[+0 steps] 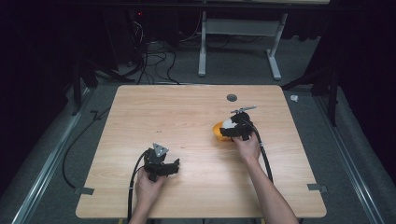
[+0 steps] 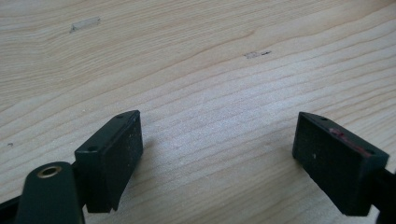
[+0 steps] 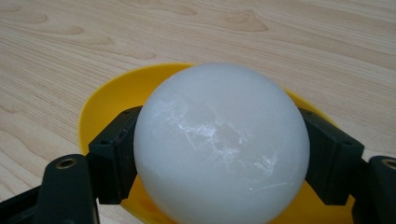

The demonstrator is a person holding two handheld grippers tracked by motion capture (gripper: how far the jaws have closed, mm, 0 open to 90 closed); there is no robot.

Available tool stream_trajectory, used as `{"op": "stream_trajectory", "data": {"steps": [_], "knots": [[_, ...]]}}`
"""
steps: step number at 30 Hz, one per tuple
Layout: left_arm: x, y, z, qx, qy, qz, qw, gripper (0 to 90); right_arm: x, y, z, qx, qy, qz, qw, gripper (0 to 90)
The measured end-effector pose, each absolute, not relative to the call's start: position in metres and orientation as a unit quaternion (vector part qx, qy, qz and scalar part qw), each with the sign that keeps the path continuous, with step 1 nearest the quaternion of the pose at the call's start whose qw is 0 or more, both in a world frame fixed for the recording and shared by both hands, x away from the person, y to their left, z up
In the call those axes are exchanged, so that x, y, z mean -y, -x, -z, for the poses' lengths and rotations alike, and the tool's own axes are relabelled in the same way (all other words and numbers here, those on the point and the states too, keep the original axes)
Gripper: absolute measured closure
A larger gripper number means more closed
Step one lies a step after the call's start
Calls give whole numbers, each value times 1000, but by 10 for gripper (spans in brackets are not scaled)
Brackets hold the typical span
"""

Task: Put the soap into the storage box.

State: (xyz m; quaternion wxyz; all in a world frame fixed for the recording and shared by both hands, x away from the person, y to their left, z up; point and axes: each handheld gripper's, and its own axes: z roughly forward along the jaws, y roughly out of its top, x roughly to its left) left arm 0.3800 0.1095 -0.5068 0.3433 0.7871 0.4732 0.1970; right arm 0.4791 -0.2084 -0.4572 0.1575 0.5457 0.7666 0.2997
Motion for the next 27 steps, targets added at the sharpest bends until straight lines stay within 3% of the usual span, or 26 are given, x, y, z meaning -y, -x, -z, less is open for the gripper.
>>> {"op": "stream_trajectory", "data": {"steps": [27], "knots": [[-109, -380, 507, -473, -787, -197, 343, 165, 220, -466, 432, -752, -529, -352, 177, 252]]}}
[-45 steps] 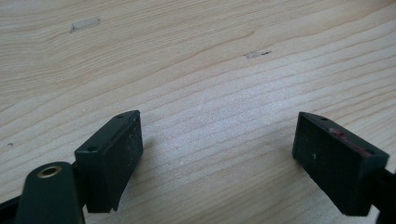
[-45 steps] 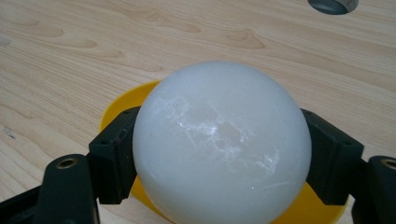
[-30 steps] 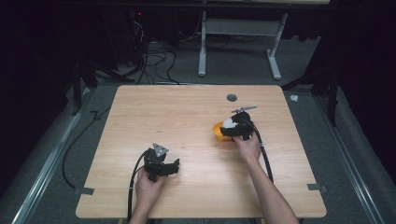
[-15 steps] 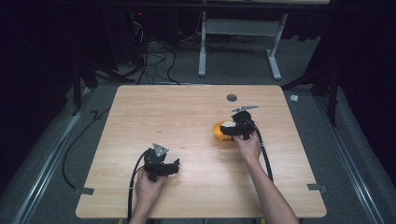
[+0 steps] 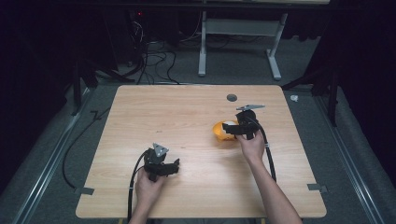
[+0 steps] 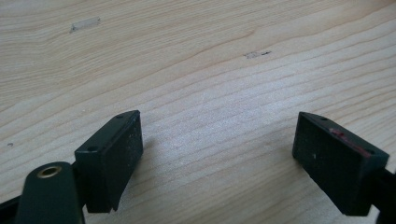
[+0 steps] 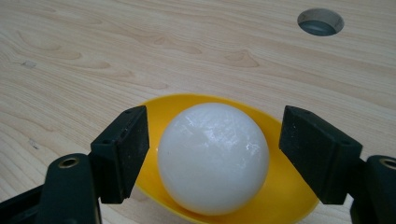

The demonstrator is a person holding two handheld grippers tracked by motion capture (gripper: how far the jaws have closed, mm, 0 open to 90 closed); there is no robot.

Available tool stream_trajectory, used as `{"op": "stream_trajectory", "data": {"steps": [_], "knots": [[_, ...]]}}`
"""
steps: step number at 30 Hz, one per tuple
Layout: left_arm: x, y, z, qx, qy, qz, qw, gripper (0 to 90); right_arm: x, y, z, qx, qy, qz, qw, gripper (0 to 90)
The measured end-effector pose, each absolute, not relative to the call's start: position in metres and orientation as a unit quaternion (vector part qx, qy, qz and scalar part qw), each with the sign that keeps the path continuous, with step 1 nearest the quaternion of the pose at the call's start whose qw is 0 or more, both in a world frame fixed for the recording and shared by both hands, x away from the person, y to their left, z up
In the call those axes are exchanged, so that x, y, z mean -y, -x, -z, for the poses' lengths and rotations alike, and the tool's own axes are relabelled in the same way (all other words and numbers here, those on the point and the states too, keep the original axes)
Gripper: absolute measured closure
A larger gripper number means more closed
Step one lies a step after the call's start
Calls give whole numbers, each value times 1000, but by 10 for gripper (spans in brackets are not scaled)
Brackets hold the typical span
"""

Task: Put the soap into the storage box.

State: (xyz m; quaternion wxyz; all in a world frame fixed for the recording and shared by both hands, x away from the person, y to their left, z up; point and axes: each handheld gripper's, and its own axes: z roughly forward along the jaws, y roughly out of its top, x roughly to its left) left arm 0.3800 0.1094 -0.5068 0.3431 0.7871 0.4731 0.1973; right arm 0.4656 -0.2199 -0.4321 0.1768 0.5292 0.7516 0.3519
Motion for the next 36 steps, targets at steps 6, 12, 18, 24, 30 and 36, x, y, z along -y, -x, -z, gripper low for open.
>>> {"op": "stream_trajectory", "data": {"steps": [6, 12, 18, 24, 30, 36], "knots": [[-109, -380, 507, -473, -787, -197, 343, 165, 223, -462, 429, -751, -526, -357, 180, 255], [-109, -380, 507, -473, -787, -197, 343, 165, 232, -458, 423, -745, -529, -366, 178, 259], [-109, -380, 507, -473, -787, -197, 343, 165, 237, -453, 419, -746, -525, -366, 182, 259], [-109, -380, 507, -473, -787, -197, 343, 165, 241, -448, 415, -747, -522, -366, 187, 258], [-109, -380, 507, -473, -787, -197, 343, 165, 246, -441, 408, -744, -520, -373, 194, 259], [-109, -380, 507, -473, -787, -197, 343, 165, 252, -429, 406, -736, -514, -387, 210, 288]]}}
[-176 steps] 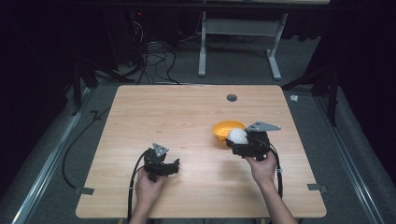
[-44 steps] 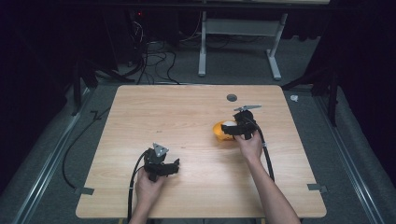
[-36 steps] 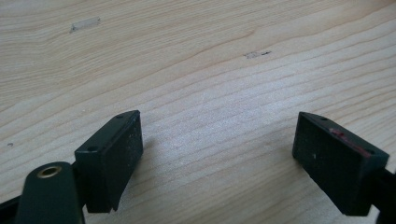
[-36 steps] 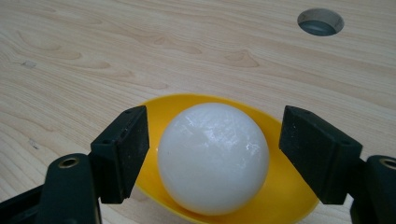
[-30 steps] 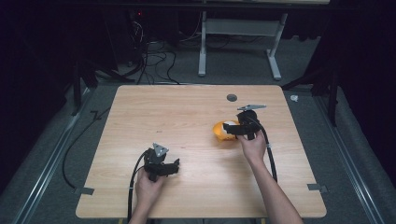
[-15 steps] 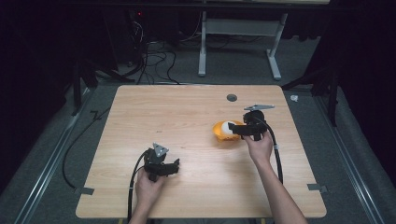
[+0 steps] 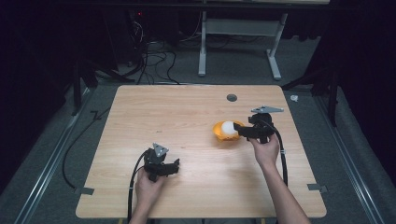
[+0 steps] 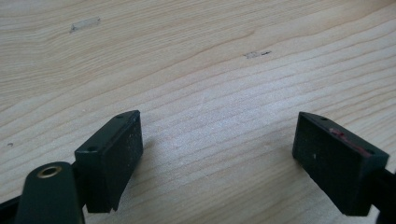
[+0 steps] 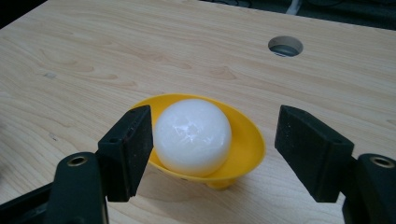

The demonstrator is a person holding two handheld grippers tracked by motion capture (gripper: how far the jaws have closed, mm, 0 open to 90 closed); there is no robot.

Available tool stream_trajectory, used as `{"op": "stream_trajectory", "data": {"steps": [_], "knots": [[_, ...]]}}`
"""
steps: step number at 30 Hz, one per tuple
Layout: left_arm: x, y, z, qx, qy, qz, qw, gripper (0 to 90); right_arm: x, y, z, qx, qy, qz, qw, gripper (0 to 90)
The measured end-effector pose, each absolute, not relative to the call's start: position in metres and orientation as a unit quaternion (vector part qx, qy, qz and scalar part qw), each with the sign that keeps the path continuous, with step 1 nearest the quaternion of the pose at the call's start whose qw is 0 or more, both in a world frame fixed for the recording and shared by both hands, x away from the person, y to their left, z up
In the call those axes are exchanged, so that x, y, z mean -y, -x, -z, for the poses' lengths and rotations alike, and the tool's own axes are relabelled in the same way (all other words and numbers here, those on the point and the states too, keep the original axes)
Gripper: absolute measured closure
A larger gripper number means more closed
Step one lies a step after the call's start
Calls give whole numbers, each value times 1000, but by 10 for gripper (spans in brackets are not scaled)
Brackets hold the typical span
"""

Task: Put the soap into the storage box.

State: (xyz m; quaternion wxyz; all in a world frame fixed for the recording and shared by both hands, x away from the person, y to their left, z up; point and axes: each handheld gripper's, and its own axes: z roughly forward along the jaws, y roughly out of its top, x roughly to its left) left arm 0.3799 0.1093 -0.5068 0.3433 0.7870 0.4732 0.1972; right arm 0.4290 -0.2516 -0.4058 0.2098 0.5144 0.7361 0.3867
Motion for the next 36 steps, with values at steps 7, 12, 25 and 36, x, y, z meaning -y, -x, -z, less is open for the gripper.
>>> {"op": "stream_trajectory", "data": {"steps": [7, 12, 25, 36], "knots": [[-109, -380, 507, -473, -787, -197, 343, 165, 261, -418, 405, -728, -518, -395, 214, 291], [-109, -380, 507, -473, -787, -197, 343, 165, 266, -412, 405, -726, -518, -399, 214, 291], [-109, -380, 507, -473, -787, -197, 343, 165, 276, -394, 404, -720, -518, -407, 217, 291], [-109, -380, 507, -473, -787, -197, 343, 165, 285, -379, 410, -715, -524, -412, 213, 290]]}}
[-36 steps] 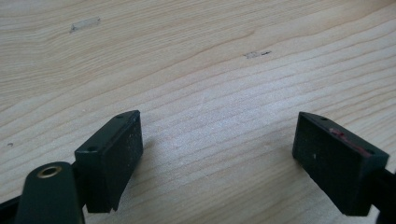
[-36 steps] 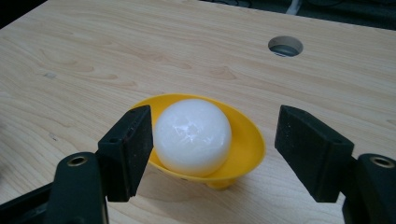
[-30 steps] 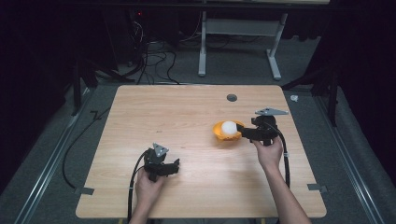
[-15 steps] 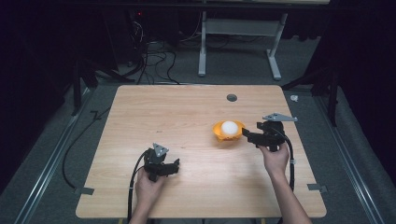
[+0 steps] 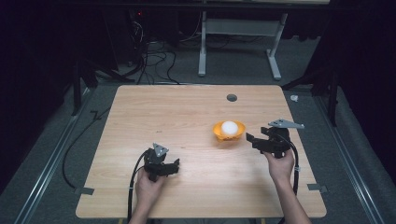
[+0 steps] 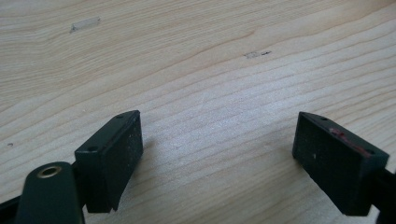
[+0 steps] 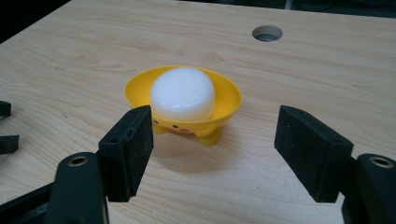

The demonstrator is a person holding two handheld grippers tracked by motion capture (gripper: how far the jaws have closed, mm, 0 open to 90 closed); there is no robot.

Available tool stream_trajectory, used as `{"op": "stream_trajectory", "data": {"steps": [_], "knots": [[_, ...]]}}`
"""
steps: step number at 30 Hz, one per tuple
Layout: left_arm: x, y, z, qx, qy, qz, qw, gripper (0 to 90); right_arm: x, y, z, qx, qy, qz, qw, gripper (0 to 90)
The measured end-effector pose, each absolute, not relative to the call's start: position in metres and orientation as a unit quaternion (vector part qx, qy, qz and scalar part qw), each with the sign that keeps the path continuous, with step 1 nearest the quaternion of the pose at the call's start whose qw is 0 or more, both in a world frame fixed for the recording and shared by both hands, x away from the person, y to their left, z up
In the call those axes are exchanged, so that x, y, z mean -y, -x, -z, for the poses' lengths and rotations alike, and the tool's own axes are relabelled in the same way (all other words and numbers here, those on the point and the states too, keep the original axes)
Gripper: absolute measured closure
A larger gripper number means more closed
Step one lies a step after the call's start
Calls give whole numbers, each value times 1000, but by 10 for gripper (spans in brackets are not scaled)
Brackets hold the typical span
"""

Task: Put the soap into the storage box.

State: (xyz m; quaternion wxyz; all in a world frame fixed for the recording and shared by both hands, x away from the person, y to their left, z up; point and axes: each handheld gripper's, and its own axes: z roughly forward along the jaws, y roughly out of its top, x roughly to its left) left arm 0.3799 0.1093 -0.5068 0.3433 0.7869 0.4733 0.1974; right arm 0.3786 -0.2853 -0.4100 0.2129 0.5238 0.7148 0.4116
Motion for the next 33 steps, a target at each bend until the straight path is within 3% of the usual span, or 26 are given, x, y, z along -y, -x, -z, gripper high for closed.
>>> {"op": "stream_trajectory", "data": {"steps": [33], "knots": [[-109, -380, 507, -474, -787, -198, 343, 165, 296, -352, 451, -703, -548, -414, 186, 288]]}}
